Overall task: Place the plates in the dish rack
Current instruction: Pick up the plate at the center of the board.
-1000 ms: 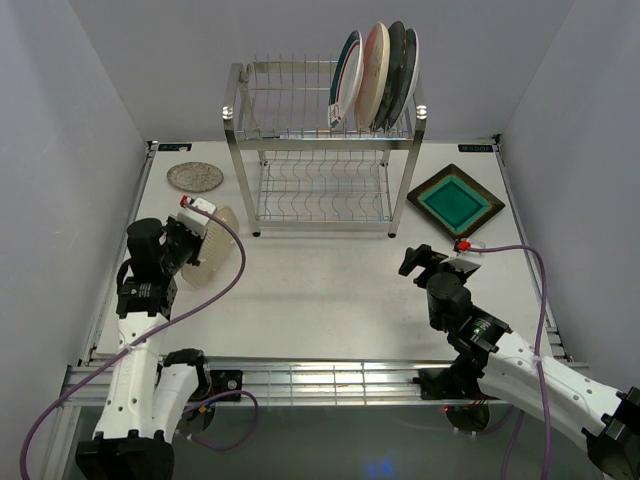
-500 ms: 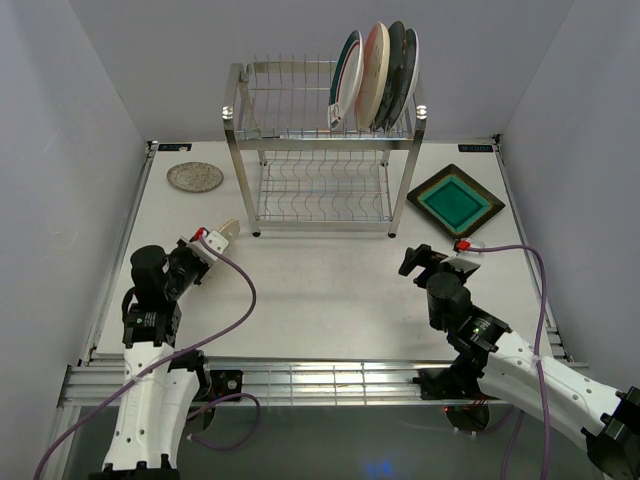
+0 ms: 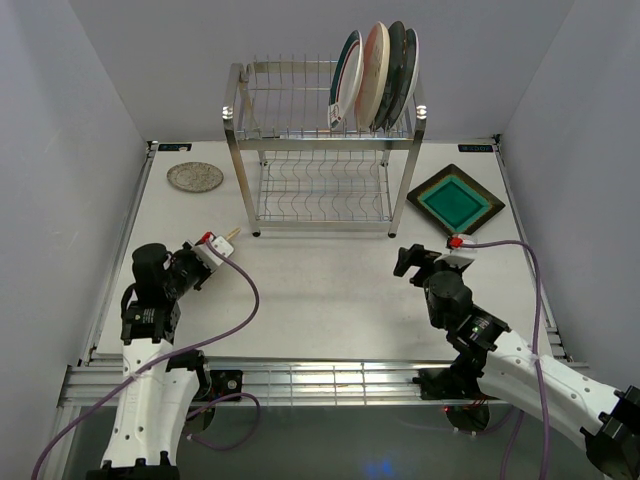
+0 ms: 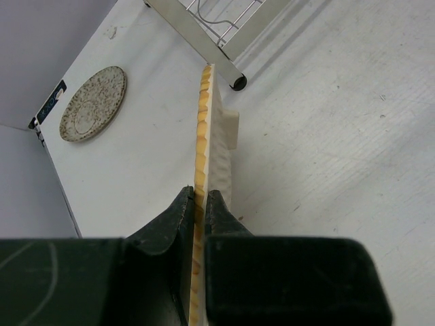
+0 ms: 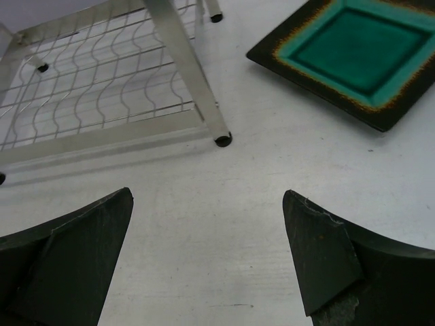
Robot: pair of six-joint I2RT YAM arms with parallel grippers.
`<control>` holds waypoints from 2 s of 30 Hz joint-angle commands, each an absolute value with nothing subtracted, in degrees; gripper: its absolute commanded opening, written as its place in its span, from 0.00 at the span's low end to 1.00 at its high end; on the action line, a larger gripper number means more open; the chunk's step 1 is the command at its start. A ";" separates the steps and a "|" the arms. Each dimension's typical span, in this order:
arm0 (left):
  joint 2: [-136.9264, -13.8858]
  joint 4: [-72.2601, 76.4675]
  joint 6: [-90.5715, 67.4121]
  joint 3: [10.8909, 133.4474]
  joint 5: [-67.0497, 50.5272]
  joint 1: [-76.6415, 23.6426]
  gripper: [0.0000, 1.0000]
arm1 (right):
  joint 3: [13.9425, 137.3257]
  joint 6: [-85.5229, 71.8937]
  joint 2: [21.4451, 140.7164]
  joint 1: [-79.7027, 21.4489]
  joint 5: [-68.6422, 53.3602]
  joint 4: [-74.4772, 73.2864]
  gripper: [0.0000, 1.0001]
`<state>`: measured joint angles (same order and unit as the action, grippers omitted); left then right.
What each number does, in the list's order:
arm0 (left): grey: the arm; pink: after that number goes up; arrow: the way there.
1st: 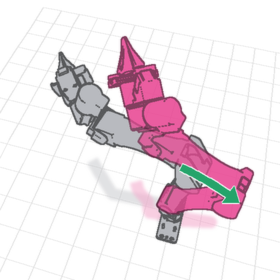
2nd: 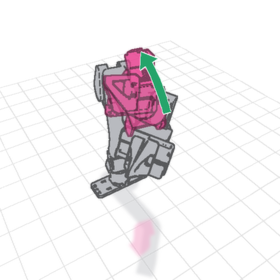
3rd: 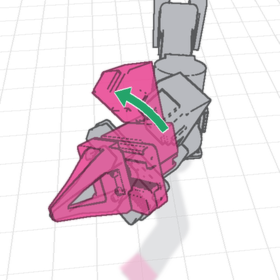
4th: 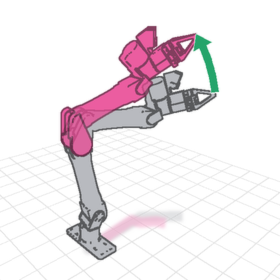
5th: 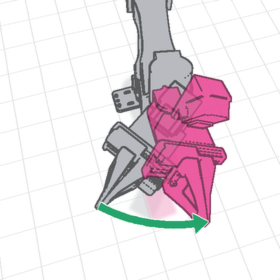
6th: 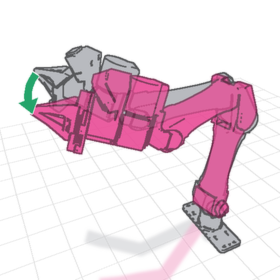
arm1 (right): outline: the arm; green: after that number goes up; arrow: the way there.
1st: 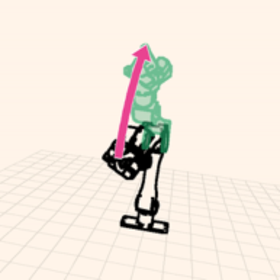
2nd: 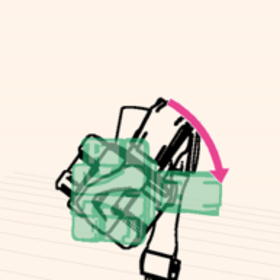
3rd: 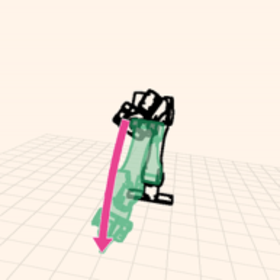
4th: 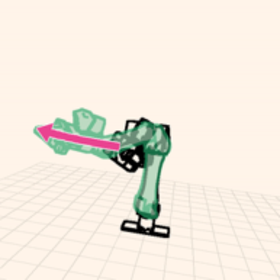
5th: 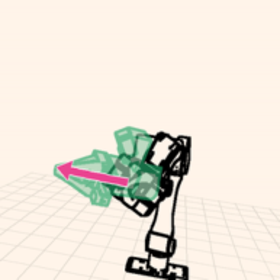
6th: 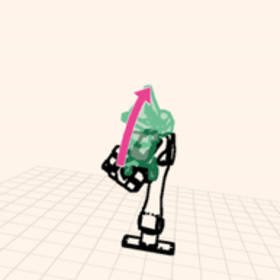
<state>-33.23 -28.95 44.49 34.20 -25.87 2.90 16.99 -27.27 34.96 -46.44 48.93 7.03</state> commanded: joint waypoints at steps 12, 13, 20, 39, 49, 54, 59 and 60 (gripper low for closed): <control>-29.36 -39.64 52.29 36.39 -33.13 2.99 0.00 | 24.42 -3.79 54.74 -47.02 -0.33 25.66 1.00; -28.92 -39.90 52.90 36.13 -33.48 3.08 0.00 | 26.17 -2.74 55.89 -47.72 -3.14 25.23 1.00; -27.33 -43.41 57.92 35.07 -35.59 3.08 0.00 | 29.62 6.32 61.34 -52.73 -5.19 28.28 1.00; -23.82 -53.61 63.37 38.15 -45.35 3.08 0.00 | 43.94 30.58 83.40 -56.51 -26.11 39.37 0.95; -21.36 -58.09 66.97 38.67 -46.84 2.99 0.00 | 50.97 33.84 94.65 -59.32 -27.07 39.02 0.96; -21.44 -61.08 68.55 39.99 -48.60 3.08 0.00 | 53.78 33.40 96.85 -59.94 -26.63 39.46 0.83; -21.62 -63.37 69.87 41.31 -49.48 2.99 0.00 | 55.54 32.96 98.26 -60.29 -28.83 38.32 0.70; -21.71 -63.46 69.96 41.48 -49.66 3.08 0.00 | 55.72 32.87 98.35 -60.38 -29.09 38.15 0.66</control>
<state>-21.69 -61.10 68.29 39.18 -45.65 2.90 53.01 32.84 97.78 -59.81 -27.16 36.53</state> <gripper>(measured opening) 0.167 0.689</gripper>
